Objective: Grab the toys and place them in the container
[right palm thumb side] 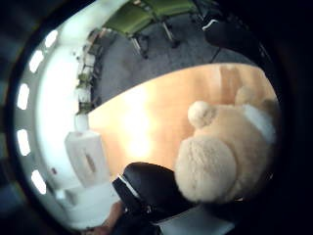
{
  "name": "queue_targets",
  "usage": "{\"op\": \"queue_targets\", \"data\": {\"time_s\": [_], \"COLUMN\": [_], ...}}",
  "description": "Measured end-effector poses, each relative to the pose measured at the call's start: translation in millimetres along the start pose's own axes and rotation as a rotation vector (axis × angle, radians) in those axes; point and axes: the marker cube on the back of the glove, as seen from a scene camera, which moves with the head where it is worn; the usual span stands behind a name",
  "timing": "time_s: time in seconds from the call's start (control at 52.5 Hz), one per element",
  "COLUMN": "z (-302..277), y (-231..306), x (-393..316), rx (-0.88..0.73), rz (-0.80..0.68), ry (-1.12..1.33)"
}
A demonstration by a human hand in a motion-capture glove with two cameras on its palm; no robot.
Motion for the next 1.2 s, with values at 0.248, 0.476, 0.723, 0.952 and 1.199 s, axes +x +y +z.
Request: {"op": "queue_targets", "data": {"time_s": [0.248,0.476,0.723,0.952,1.199], "z": [15,13,5,-28,-138], "y": [14,23,35,49,78], "x": [6,7,-3,-30,-108], "rx": [-0.053,-0.088,-0.047,0.008,0.147], "rz": [-0.017,-0.028,-0.014,0.011,-0.076], "ry": [0.025,0.050,0.097,0.033,0.000]}}
